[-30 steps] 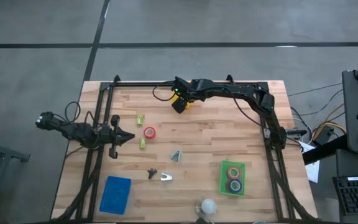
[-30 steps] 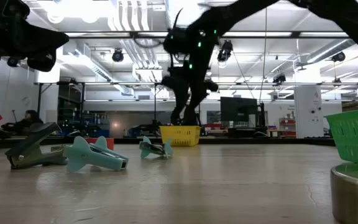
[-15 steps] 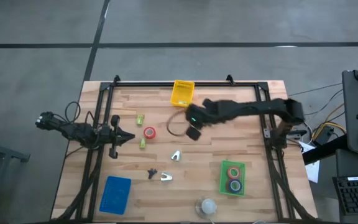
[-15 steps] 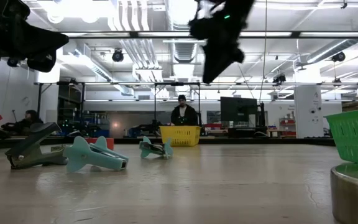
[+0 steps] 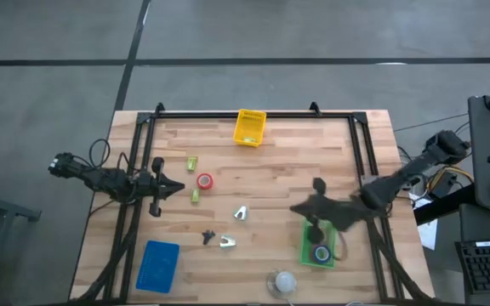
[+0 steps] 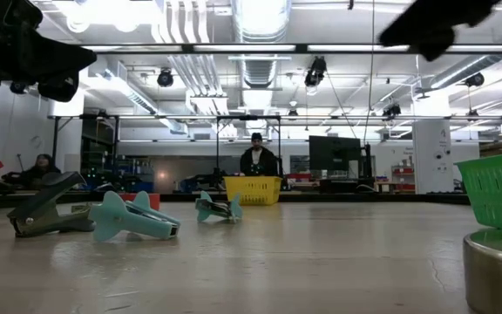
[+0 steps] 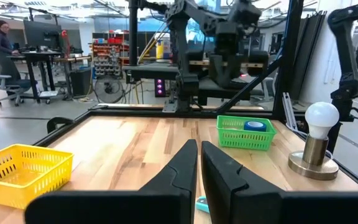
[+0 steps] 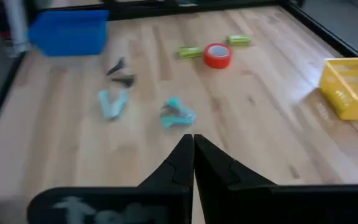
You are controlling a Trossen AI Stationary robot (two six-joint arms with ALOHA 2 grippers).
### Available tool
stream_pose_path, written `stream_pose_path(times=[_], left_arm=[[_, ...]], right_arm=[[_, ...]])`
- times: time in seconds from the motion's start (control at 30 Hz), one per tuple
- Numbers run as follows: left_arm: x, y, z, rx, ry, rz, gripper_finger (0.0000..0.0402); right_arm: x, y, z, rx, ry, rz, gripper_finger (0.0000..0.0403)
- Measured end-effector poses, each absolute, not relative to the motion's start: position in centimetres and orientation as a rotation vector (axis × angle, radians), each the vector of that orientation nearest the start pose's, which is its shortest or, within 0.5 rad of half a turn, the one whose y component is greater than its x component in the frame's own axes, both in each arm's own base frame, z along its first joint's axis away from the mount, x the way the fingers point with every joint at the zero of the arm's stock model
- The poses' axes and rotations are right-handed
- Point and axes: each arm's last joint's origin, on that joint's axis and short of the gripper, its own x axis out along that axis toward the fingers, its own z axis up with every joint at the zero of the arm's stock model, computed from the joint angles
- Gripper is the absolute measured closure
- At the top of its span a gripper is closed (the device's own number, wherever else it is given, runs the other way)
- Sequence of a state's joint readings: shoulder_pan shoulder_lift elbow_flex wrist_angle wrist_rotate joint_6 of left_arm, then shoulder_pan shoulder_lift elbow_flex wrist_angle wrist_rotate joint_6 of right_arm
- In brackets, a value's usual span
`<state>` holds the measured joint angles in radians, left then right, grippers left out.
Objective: Pick and place Stapler, Stapler remover, tape
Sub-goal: Put the top blue staple remover into the blue bin
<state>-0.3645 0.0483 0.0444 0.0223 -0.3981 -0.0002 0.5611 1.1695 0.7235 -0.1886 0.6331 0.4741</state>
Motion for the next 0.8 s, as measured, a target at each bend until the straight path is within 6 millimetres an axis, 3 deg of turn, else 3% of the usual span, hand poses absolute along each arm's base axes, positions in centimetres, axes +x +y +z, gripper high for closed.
stream_pose_path(times=[0.13, 0.4, 0.8], left_arm=[[9.4, -2.4, 17.7, -0.007, -0.016, 0.034, 0.0376], [9.4, -2.4, 17.7, -0.006, -0.014, 0.034, 0.0376], [9.4, -2.4, 17.7, -0.006, -0.015, 0.034, 0.0376]], right_arm=[[18.4, 11.2, 23.4, 0.132, 0.408, -0.1, 0.0394], [15.6, 9.5, 21.9, 0.07, 0.213, 0.08, 0.0394], [12.1, 7.0, 19.9, 0.07, 0.102, 0.138, 0.0394]])
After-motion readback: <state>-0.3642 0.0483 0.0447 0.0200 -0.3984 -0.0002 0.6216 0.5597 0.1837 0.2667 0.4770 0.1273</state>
